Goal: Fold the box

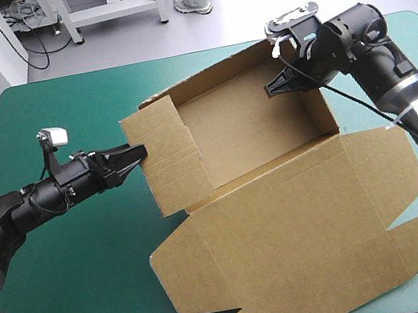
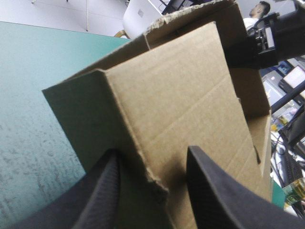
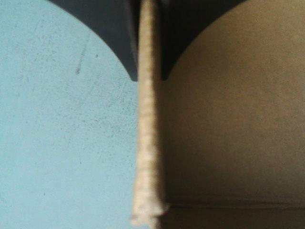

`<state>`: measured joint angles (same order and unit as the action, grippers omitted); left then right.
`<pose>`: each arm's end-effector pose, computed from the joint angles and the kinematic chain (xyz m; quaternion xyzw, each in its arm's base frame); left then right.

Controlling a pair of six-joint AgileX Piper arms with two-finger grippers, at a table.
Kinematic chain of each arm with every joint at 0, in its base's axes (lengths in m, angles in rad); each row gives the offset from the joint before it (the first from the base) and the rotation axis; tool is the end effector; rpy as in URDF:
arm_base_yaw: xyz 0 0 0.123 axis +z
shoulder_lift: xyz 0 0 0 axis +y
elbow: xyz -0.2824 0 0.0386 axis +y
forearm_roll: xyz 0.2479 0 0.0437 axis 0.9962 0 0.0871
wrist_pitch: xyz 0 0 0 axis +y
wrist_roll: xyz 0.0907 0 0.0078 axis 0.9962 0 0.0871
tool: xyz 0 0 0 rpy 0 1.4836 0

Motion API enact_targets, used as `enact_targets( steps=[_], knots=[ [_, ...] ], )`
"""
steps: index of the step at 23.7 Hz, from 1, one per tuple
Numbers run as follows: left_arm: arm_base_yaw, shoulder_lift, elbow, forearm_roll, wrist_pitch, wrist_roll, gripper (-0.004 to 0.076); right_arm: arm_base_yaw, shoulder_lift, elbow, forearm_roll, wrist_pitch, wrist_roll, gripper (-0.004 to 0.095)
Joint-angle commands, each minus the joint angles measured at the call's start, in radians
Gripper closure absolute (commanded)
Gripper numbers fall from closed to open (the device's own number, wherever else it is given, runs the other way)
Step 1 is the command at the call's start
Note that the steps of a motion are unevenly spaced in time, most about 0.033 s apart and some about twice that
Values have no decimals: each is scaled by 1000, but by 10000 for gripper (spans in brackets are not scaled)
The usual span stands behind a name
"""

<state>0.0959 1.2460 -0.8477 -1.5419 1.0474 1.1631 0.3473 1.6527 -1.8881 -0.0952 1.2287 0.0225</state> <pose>0.2409 -0.0561 0.3310 0.1196 0.7577 -0.4702 0.4365 0.3303 0.1109 0.4302 -0.1531 0.9317 0.0131 0.3291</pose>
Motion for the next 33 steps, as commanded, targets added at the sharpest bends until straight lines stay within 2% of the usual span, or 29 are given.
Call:
enact_targets(
  steps=[1, 5, 8, 10, 11, 12, 13, 17, 20, 21, 24, 29, 33],
  knots=[
    [-1, -26, -29, -93, 42, -19, 408, 1, -43, -29, 29, -69, -5, 925],
    [-3, -26, -29, -73, 20, -65, 409, 5, -43, -29, 107, -111, -5, 923],
    [-25, -26, -33, -79, 5, -70, 409, 39, -43, -29, 78, -137, -2, 923],
    [-75, -26, -69, -14, -67, -121, 409, 94, -43, -29, -22, -140, 38, 923],
    [-119, -26, -110, 113, -148, -204, 409, 129, -43, -29, -79, -144, 69, 924],
    [-138, -26, -126, 174, -180, -249, 409, 140, -43, -29, -89, -144, 77, 924],
    [-181, -26, -161, 316, -254, -372, 409, 156, -43, -29, -94, -149, 83, 924],
    [-298, -24, -184, 570, -474, -622, 409, 174, -43, -29, -51, -183, 102, 924],
    [-380, 14, -190, 599, -584, -654, 423, 221, -43, -29, -17, -213, 102, 924],
    [-390, 26, -192, 599, -601, -656, 456, 228, -43, -29, -19, -214, 102, 924],
    [-397, 83, -210, 608, -609, -666, 733, 247, -43, -29, 6, -218, 102, 924],
    [-399, 105, -260, 712, -595, -721, 732, 247, -41, -29, 4, -216, 102, 923],
    [-399, 122, -320, 966, -528, -935, 732, 236, -23, -29, -37, -181, 144, 924]
  ],
)
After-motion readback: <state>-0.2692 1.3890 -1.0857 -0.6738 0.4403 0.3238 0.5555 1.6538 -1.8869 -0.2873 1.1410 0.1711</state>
